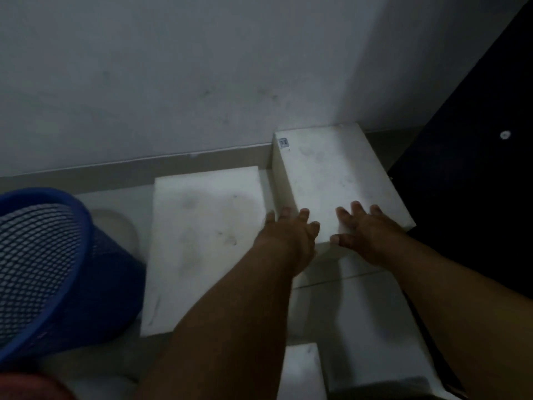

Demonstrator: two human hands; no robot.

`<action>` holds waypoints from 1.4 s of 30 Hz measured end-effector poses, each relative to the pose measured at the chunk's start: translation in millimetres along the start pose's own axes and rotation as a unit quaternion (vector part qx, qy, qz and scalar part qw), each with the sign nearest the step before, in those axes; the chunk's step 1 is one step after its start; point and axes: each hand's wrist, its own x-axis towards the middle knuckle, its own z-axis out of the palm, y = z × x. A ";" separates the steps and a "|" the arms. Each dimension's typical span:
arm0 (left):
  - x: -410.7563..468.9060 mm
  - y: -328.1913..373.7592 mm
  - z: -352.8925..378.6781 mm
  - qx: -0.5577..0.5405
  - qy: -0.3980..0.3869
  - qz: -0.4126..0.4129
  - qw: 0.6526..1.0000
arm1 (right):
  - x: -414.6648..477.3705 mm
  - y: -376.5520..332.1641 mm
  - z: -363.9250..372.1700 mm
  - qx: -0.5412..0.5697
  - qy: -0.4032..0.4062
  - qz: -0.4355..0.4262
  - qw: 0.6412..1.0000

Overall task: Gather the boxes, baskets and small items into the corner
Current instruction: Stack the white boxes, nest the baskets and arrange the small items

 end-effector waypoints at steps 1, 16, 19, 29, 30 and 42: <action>-13.1 -10.1 3.2 -0.003 0.014 0.010 1.000 | -2.2 -2.5 -1.9 -0.015 0.002 0.006 1.000; -199.0 -97.8 68.8 -0.053 -0.095 -0.138 0.984 | -125.4 -172.7 65.4 -0.068 0.076 -0.285 0.953; -194.7 -99.7 73.7 -0.112 -0.129 -0.159 0.972 | -128.7 -177.0 74.2 -0.084 0.037 -0.243 0.966; -163.6 -99.1 79.4 -0.069 -0.105 -0.140 0.982 | -116.4 -163.8 76.3 -0.062 0.048 -0.184 0.980; -156.9 -97.9 78.7 -0.068 -0.099 -0.142 0.983 | -111.1 -160.3 76.5 -0.065 0.056 -0.178 0.980; -83.7 -106.5 48.6 -0.003 -0.027 -0.157 0.987 | -31.7 -136.0 47.7 -0.079 0.156 -0.174 0.969</action>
